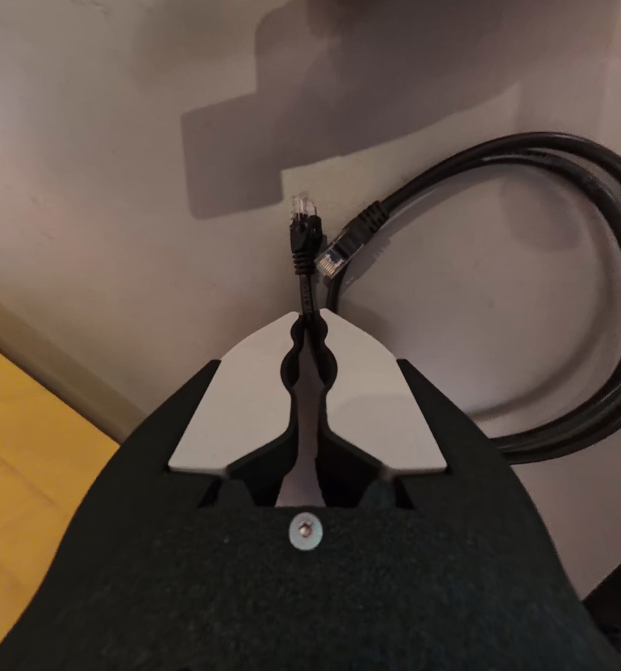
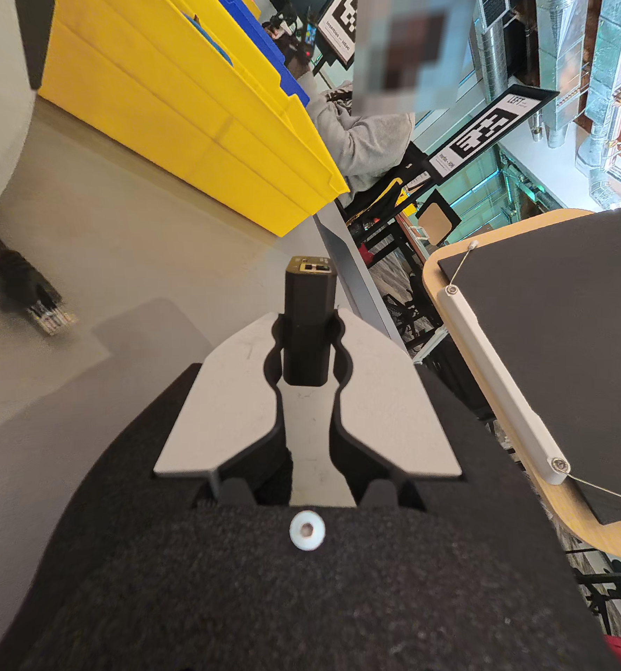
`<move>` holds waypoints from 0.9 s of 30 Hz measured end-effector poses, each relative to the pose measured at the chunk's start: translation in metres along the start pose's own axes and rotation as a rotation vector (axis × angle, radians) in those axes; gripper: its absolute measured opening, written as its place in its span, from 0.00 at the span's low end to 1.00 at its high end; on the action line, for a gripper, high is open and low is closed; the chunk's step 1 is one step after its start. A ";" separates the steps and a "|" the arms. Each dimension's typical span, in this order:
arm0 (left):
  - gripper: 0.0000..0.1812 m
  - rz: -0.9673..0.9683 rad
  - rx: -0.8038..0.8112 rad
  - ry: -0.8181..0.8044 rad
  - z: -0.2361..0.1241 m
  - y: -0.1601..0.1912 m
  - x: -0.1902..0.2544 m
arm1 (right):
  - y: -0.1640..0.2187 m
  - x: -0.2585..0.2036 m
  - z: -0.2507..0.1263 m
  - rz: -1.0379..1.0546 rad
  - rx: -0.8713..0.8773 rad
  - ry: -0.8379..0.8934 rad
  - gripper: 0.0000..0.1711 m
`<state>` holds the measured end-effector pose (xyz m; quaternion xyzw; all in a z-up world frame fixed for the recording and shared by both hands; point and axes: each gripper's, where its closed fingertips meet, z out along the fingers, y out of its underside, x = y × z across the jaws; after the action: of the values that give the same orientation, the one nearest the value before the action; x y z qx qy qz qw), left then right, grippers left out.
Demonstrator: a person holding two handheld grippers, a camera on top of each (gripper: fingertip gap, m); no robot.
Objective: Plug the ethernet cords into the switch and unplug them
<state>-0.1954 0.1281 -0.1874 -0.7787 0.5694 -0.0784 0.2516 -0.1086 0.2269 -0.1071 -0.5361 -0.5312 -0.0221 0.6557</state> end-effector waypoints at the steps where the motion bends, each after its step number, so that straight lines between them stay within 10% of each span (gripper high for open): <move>1: 0.02 -0.005 0.012 -0.005 -0.002 -0.002 -0.001 | 0.000 0.000 0.000 0.000 0.001 0.000 0.14; 15: 0.00 -0.535 0.337 0.472 -0.081 -0.065 -0.025 | -0.034 0.000 -0.010 -0.298 0.091 0.168 0.14; 19: 0.00 -0.396 0.269 0.453 -0.081 -0.058 -0.011 | -0.024 0.000 -0.007 -0.284 0.054 0.151 0.14; 23: 0.09 -0.106 0.139 -0.028 -0.052 -0.033 -0.023 | -0.017 0.005 -0.006 -0.214 0.039 0.139 0.14; 27: 0.14 -0.095 0.010 -0.019 -0.031 -0.009 -0.003 | -0.015 0.003 -0.005 -0.219 0.032 0.129 0.14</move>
<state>-0.2016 0.1230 -0.1562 -0.8043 0.5290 -0.0856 0.2567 -0.1129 0.2179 -0.0940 -0.4619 -0.5433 -0.1196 0.6908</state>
